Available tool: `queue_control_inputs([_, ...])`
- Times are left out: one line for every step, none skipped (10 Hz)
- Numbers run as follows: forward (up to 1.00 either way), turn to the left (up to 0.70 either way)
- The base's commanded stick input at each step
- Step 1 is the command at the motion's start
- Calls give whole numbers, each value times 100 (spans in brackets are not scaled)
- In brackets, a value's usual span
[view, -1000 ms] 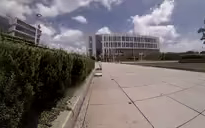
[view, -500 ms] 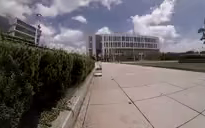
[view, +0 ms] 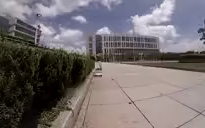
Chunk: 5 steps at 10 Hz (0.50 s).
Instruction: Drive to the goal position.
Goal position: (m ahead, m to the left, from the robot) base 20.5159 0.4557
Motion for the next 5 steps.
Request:
queue_control_inputs([3,0])
queue_control_inputs([4,0])
queue_control_inputs([4,0])
queue_control_inputs([4,0])
queue_control_inputs([3,0])
